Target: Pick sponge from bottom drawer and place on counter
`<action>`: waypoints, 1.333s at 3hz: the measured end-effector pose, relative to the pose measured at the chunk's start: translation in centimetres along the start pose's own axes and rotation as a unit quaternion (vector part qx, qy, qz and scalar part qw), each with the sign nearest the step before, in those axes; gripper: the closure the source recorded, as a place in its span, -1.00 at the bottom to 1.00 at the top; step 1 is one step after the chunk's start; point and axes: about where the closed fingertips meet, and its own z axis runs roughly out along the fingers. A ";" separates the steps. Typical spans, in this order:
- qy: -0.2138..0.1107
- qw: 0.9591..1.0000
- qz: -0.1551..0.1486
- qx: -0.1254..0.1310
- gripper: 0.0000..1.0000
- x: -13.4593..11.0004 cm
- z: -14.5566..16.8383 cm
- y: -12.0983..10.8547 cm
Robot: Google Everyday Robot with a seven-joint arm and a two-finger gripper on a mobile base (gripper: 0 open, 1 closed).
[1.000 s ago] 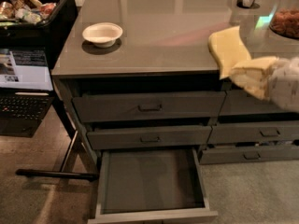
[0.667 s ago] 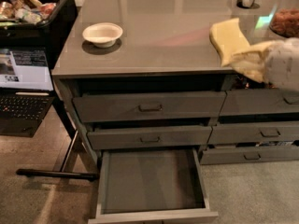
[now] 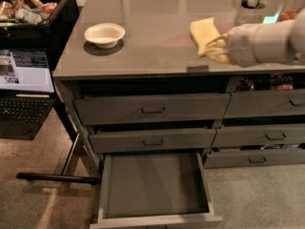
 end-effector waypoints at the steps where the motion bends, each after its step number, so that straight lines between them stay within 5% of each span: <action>1: -0.015 1.000 0.008 -0.026 1.00 -1.3 5.5 -2.7; 2: -0.037 0.997 -0.005 -0.062 1.00 -3.1 10.6 -4.7; 4: -0.060 0.992 0.006 -0.109 0.18 -3.3 15.4 -4.5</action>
Offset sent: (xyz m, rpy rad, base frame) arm 0.1234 0.1601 -0.0175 -0.1053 0.1959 0.1584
